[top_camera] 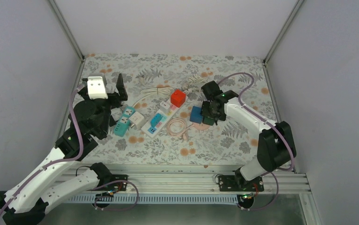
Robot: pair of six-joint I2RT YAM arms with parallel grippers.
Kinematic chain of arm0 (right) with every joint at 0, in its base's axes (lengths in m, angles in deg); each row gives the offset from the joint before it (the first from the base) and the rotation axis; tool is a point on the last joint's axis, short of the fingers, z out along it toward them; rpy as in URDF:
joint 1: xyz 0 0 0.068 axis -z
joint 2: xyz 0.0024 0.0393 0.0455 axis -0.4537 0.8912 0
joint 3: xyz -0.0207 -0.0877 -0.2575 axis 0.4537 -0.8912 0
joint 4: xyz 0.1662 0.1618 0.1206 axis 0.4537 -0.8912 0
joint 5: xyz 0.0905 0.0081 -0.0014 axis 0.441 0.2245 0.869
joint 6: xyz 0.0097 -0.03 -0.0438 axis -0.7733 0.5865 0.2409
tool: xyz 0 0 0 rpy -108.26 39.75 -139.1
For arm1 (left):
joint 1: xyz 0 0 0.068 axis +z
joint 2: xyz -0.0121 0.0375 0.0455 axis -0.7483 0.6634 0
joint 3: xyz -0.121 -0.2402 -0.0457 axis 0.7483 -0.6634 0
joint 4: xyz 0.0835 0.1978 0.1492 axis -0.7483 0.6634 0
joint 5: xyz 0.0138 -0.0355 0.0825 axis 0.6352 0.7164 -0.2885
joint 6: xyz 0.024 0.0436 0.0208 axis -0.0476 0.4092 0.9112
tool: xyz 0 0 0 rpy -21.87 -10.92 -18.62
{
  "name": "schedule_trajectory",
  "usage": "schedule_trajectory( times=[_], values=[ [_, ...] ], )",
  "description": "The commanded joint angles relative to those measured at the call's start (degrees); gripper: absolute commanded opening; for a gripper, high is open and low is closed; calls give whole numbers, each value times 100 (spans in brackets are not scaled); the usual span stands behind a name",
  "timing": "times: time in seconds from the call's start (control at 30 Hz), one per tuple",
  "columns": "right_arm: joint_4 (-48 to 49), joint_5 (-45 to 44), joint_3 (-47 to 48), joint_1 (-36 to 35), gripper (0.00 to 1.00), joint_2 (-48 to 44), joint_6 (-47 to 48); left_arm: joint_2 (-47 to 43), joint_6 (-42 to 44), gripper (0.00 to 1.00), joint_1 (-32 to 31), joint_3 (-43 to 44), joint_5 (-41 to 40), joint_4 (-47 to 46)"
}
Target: Insert the plug
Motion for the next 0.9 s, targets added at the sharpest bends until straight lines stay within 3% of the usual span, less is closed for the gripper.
schedule_trajectory(
  times=[0.0,0.13,0.4,0.6,0.87],
  values=[
    [12,-149,129,-36,72,-151,-139,23,53,100,16,95,-17,63],
    [0,-150,132,-39,68,-305,-178,47,35,100,16,117,5,80],
    [300,86,-287,184,46,-654,-96,142,25,100,12,132,45,91],
    [670,781,-444,219,35,-476,301,210,22,100,16,131,45,100],
    [587,824,-533,220,21,-202,459,232,26,100,16,134,36,118]
  ],
)
